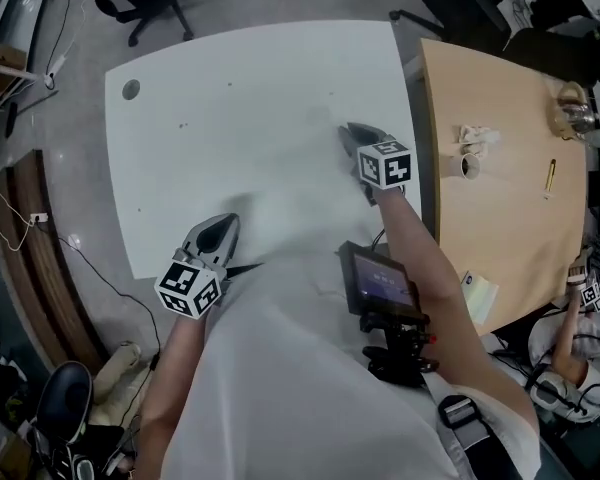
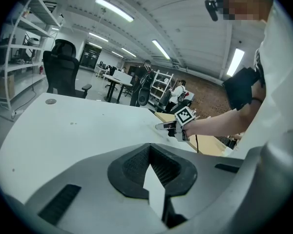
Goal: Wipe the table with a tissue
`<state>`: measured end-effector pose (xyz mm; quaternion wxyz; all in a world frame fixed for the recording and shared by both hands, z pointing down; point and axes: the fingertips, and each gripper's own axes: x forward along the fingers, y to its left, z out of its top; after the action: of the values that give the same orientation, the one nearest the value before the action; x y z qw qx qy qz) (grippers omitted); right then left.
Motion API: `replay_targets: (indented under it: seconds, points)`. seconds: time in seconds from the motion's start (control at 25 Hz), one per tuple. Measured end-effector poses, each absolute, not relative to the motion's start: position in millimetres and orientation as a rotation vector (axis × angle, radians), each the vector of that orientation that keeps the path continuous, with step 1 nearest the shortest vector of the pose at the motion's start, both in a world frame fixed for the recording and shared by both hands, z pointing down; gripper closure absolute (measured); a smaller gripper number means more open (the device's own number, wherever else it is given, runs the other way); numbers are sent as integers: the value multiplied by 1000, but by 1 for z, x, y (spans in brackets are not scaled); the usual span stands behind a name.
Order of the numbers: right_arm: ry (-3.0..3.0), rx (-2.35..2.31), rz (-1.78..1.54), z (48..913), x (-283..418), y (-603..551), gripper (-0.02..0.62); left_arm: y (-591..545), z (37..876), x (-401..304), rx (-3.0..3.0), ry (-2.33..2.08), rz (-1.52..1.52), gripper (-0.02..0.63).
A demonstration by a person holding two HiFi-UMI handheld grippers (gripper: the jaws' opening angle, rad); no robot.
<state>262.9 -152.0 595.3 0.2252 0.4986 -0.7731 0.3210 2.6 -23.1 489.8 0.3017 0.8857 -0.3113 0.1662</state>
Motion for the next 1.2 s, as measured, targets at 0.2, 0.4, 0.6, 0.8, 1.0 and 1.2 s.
replay_targets:
  seconds: [0.2,0.4,0.6,0.8,1.0,1.2]
  points:
    - [-2096,1385,793,593,285,-196,531,-23,493,-4,2304,-881,441,601]
    - [-2050,1344,719,604,292,-224,531,-21,498,-9,2265,-933,443,601]
    - [-1995,1311,649,612,296,-240,531,-21,501,-13,2237,-967,436,601]
    - [-1963,1233,573,617,291,-246,531,-27,499,-5,2241,-965,430,601]
    - [-1915,1159,471,617,283,-243,532,-30,496,-1,2256,-948,441,601]
    - [-1889,1084,393,615,270,-236,534,-29,494,1,2267,-937,451,600]
